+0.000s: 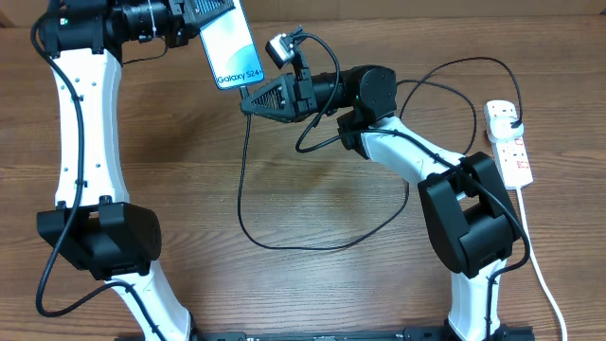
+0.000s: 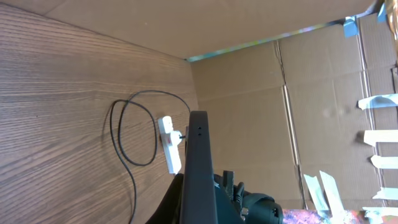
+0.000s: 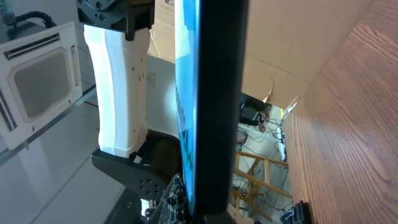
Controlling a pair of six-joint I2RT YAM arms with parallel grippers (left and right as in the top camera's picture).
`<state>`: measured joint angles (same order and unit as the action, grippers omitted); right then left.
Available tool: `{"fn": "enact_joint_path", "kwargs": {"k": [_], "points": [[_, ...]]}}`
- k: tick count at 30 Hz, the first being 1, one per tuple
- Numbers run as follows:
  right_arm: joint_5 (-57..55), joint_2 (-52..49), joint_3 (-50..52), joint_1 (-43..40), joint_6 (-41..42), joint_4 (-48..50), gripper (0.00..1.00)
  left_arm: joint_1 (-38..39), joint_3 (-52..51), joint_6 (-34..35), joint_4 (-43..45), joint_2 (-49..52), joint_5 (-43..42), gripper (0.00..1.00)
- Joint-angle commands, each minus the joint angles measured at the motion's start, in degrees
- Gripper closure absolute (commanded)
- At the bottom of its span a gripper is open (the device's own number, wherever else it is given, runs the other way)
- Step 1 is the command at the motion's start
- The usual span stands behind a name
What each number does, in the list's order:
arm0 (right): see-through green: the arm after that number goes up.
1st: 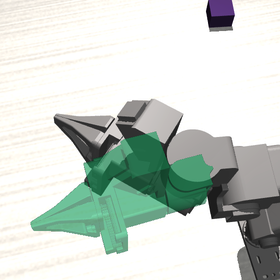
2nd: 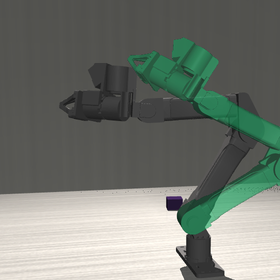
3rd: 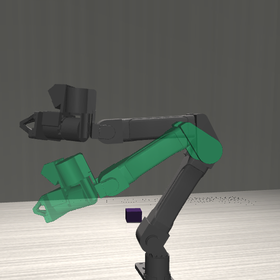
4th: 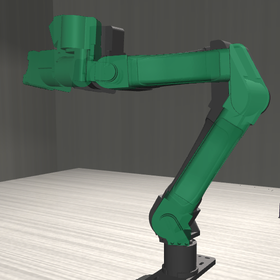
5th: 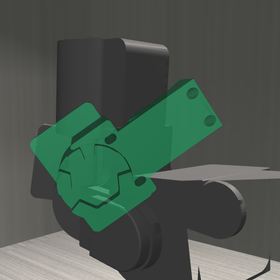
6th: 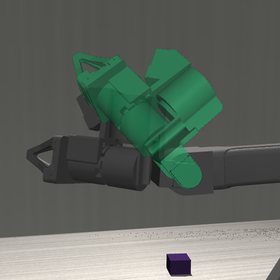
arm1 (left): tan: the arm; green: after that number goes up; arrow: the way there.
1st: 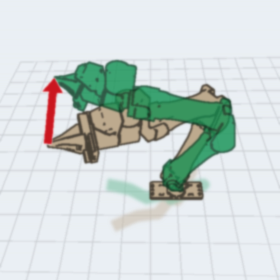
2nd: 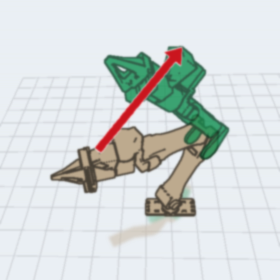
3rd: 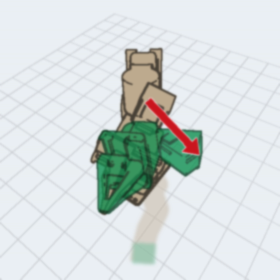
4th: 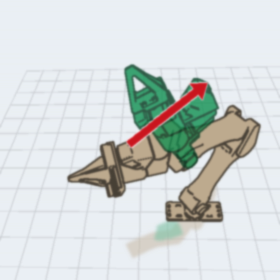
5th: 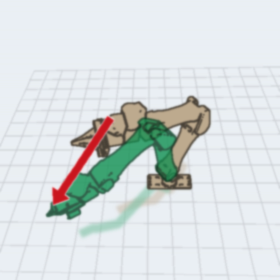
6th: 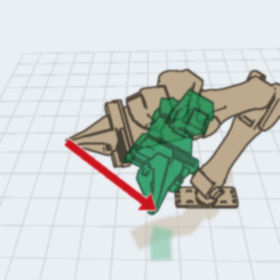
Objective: Plug charger to phone and switch on socket
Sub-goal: 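Align and push the plug into the phone's bottom port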
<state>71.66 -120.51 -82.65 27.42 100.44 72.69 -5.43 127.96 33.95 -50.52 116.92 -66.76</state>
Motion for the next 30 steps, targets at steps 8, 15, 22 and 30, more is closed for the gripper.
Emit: {"fn": "enact_joint_path", "kwargs": {"k": [8,15,22,30], "points": [[-6.5,0.4,-0.7,-1.7,-0.5,-1.1,0.96,2.2,0.7,-4.4,-3.1,-0.1,-4.9,0.96],[-7.8,0.4,-0.7,-1.8,-3.5,-5.9,0.96,2.6,0.7,-5.5,-3.3,-0.1,-6.4,0.96],[-10.0,0.4,-0.7,-1.8,-3.4,-6.6,0.96,3.0,0.7,-7.1,-3.5,-0.1,-6.7,0.96],[-11.0,0.4,-0.7,-1.8,-3.4,-6.6,0.96,3.3,0.7,-7.8,-3.4,-0.1,-6.5,0.96]]}}
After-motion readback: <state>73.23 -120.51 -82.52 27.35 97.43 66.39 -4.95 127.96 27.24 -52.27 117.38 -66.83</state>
